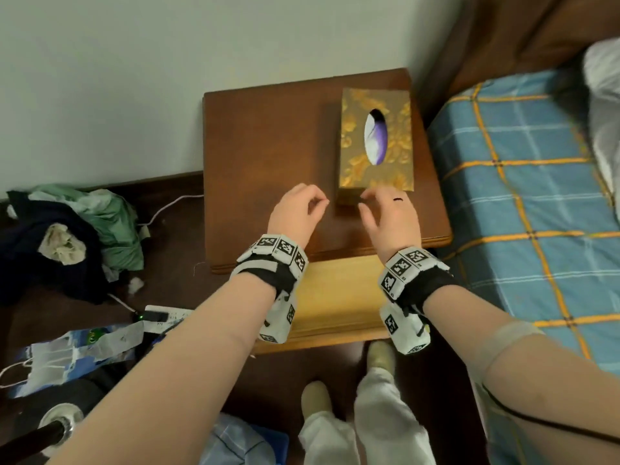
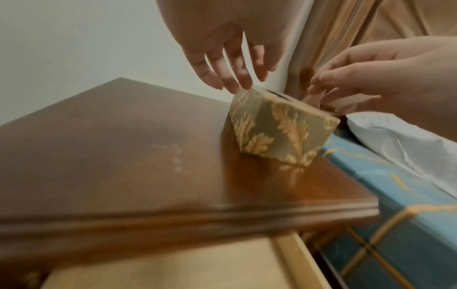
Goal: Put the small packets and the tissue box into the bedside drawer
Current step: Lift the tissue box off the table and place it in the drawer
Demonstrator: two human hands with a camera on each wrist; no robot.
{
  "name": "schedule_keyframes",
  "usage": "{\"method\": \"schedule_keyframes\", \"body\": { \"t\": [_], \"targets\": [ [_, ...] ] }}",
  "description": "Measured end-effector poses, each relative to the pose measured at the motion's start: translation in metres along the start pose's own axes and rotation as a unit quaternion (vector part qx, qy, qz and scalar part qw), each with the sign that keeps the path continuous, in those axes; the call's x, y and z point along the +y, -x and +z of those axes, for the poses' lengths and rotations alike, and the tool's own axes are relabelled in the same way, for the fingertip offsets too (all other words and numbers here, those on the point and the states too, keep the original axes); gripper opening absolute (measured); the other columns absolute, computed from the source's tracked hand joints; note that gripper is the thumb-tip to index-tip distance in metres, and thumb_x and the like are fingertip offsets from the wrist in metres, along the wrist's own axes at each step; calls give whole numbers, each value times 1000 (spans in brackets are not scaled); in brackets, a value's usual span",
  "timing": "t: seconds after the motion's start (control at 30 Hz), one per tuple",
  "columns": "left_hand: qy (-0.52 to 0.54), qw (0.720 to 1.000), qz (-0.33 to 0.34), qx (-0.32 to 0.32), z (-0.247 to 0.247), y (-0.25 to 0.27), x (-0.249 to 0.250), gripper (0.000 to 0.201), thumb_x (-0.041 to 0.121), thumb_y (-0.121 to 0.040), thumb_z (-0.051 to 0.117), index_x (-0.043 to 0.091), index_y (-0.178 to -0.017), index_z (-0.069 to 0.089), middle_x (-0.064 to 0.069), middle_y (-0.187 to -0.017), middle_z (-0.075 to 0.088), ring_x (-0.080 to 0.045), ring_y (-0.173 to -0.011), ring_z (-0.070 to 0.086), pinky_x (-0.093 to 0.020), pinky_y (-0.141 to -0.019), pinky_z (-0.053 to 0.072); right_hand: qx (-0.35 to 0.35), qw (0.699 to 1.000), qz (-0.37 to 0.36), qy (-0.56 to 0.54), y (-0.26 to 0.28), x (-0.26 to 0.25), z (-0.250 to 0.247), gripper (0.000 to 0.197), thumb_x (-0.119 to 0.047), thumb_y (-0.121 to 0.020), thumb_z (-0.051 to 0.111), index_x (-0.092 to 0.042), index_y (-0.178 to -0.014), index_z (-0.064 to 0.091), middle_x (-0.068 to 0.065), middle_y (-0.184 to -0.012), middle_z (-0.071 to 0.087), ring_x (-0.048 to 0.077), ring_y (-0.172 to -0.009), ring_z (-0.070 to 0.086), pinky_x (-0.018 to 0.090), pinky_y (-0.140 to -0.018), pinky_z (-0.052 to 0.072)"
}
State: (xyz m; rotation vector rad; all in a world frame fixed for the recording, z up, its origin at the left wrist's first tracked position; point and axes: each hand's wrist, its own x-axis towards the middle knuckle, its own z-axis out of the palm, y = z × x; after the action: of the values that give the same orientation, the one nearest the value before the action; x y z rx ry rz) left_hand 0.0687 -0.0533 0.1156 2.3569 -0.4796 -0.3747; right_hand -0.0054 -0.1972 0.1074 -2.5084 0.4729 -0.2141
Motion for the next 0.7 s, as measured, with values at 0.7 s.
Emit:
{"method": "schedule_keyframes", "body": {
  "t": [0.7],
  "targets": [
    [277, 942, -188, -29, 40, -26, 47, 54, 23, -91, 58, 17, -140, 34, 1, -126, 54, -12, -112, 53, -23, -94, 43, -194, 917, 230, -263, -28, 70, -39, 52, -34, -93, 49, -21, -142, 39, -1, -133, 57, 16, -124, 51, 27, -104, 37]
  ]
}}
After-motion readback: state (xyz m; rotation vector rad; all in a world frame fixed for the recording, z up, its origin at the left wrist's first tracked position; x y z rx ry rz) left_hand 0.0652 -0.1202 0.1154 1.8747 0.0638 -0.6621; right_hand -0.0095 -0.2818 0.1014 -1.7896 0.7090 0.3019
